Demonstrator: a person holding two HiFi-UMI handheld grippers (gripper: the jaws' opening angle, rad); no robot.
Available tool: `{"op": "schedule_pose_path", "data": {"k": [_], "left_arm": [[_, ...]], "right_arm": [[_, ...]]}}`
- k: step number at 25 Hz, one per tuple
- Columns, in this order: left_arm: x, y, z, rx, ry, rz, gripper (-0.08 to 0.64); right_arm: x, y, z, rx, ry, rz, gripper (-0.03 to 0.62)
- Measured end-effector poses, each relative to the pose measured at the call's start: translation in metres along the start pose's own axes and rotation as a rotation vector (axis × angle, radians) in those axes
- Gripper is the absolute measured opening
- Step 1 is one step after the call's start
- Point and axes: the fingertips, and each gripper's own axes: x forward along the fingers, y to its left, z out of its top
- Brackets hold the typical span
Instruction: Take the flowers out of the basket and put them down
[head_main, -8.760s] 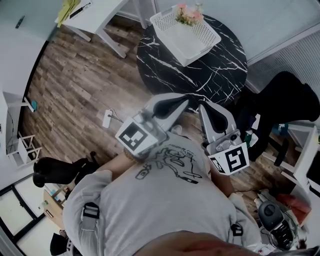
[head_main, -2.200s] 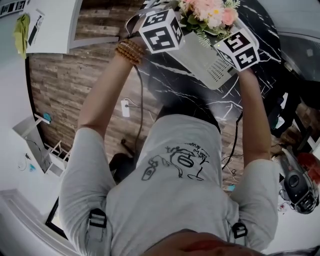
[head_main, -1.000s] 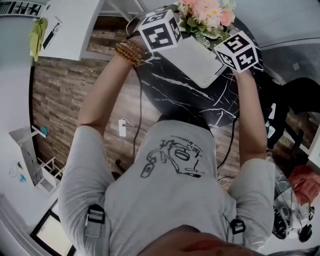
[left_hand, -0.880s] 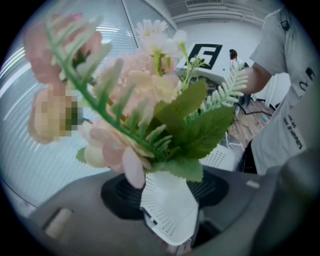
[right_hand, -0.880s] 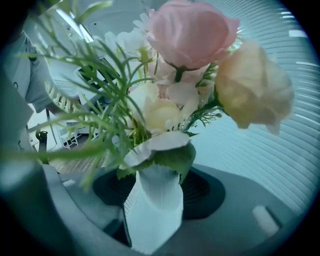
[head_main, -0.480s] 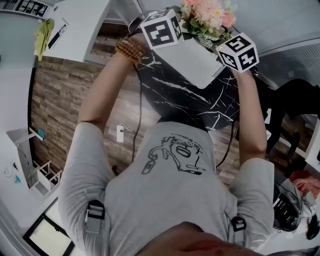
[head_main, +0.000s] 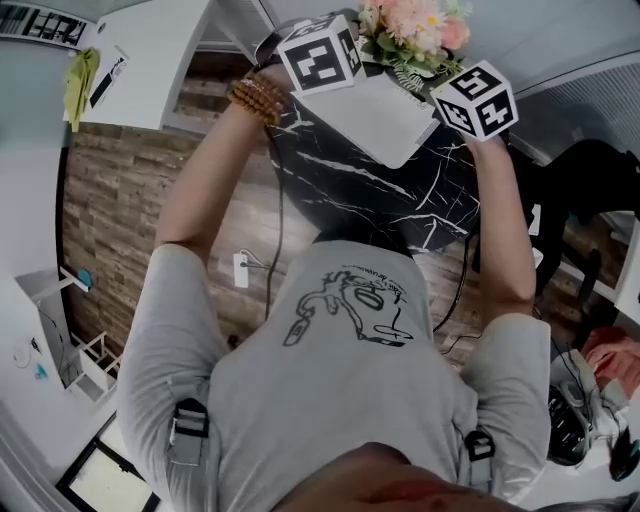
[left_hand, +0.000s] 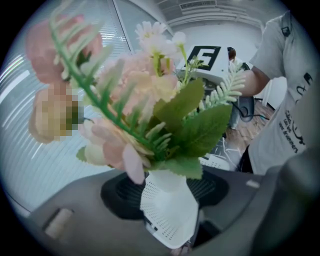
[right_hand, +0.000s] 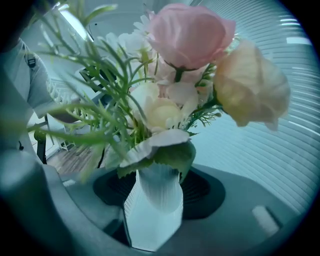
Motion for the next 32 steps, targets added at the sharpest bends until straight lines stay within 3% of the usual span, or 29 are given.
{"op": "schedule_pose_path", "data": {"k": [18, 32], "left_arm": [[0.041, -0.042, 0.108, 0.112, -0.057, -0.072, 0.253], [0.093, -0.098, 0.198, 0.186, -0.1, -0.147, 0.253]], "right_arm": [[-0.112, -0.02, -0.045, 0.053, 0.016, -0.126, 0.278], [-0.211, -0.028, -0.11, 0.116, 0.046, -0.215, 0.278]]}}
